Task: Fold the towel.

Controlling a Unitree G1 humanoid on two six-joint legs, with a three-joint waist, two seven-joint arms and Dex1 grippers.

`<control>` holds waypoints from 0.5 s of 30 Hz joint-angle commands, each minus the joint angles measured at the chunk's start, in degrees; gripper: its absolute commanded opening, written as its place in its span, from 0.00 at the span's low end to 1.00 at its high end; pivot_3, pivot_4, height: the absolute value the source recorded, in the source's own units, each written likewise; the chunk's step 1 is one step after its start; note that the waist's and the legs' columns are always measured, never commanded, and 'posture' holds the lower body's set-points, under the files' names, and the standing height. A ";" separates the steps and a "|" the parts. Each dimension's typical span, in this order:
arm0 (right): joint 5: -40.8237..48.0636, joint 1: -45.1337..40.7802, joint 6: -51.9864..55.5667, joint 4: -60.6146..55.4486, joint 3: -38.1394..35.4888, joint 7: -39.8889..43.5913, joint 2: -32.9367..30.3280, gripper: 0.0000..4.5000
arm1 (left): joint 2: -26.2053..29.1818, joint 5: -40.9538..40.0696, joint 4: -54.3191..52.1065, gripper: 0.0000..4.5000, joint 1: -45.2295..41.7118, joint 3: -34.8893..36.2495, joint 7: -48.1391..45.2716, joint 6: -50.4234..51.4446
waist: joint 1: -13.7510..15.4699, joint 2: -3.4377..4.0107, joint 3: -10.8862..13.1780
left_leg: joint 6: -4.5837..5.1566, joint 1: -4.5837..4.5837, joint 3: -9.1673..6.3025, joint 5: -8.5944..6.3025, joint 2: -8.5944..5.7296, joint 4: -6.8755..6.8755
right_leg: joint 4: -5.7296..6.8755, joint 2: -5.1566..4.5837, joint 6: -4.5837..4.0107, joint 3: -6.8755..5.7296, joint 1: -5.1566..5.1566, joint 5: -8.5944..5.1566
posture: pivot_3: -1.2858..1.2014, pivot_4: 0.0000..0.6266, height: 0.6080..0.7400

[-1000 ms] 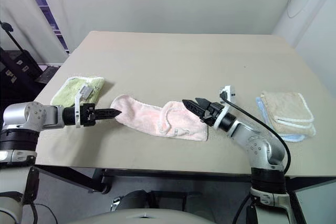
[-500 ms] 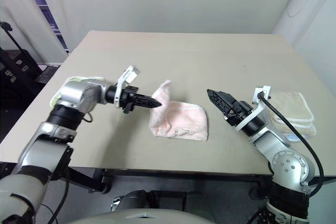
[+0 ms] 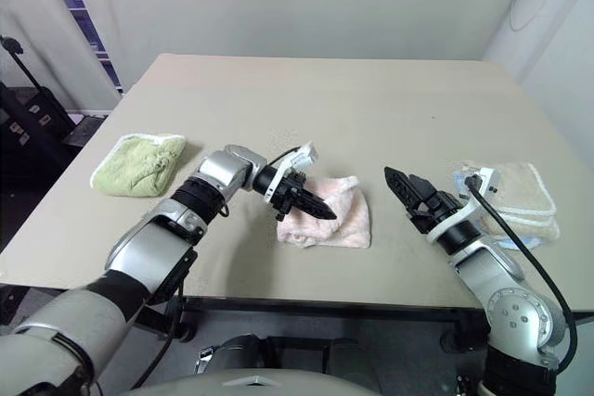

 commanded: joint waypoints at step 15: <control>-1.28 -2.75 -1.70 -1.19 2.56 0.42 -3.43 1.00 | 4.42 -10.14 -16.33 0.89 -0.23 13.23 -4.80 9.75 | -0.13 0.05 0.00 | 0.05 -0.14 -0.03 0.01 0.02 0.13 | 0.01 0.03 0.24 0.00 -0.06 0.14 | 0.52 0.00 1.00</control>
